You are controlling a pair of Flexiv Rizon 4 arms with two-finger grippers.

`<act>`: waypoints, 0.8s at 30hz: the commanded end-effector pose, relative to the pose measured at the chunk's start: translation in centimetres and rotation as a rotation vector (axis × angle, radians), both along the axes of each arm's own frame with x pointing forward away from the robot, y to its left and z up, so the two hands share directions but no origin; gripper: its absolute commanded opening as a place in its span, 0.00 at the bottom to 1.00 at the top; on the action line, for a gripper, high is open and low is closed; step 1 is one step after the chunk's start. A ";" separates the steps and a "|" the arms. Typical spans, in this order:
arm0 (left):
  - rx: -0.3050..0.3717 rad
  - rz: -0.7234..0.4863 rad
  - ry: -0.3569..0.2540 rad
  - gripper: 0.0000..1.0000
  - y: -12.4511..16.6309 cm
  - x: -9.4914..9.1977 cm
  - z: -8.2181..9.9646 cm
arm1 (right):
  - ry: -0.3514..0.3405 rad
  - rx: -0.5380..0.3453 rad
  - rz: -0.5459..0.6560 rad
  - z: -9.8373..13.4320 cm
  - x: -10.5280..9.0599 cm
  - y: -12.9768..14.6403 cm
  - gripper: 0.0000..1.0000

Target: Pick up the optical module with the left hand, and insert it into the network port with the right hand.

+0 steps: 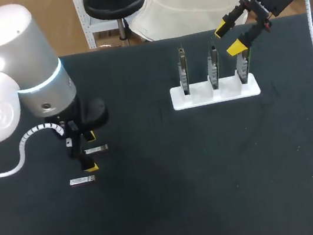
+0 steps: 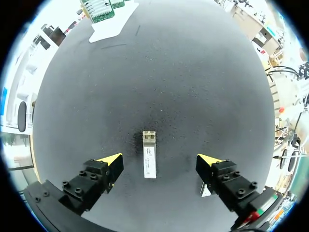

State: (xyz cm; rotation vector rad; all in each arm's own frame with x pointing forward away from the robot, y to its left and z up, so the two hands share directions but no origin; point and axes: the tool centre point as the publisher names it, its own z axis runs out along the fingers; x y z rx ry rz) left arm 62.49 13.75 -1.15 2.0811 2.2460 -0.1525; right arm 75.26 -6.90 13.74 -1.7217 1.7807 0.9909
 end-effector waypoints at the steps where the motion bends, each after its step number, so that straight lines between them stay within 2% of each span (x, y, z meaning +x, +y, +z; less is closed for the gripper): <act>1: 0.009 0.000 0.012 1.00 -0.1 0.3 -0.4 | 0.000 -0.001 0.000 0.0 0.0 0.0 1.00; 5: 0.036 0.016 0.010 1.00 0.1 0.3 -0.8 | 0.000 -0.001 0.000 0.0 0.0 0.0 1.00; 6: 0.037 0.021 0.010 0.94 0.2 0.3 -0.9 | 0.000 -0.001 0.000 0.0 0.0 0.0 1.00; 7: 0.039 0.027 0.010 0.78 0.3 0.3 -0.9 | 0.000 -0.001 0.000 0.0 0.0 0.0 1.00; 8: 0.040 0.028 0.010 0.86 0.3 0.3 -1.0 | 0.000 -0.001 0.000 0.0 0.0 0.0 1.00; 9: 0.042 0.029 0.011 0.49 0.4 0.3 -1.0 | 0.000 -0.001 0.000 0.0 0.0 0.0 1.00; 10: 0.045 0.028 0.011 0.31 0.4 0.3 -1.0 | 0.000 -0.001 0.000 0.0 0.0 0.0 1.00; 11: 0.046 0.028 0.012 0.15 0.4 0.3 -1.0 | 0.000 -0.001 0.000 0.0 0.0 0.0 1.00; 12: 0.047 0.028 0.012 0.05 0.4 0.3 -1.0 | 0.000 -0.001 0.000 0.0 0.0 0.0 1.00; 13: 0.047 0.028 0.012 0.00 0.4 0.3 -1.0 | 0.000 -0.001 0.000 0.0 0.0 0.0 1.00; 24: 0.045 0.036 0.009 0.00 0.1 0.4 -1.2 | 0.000 -0.001 0.000 0.0 0.0 0.0 1.00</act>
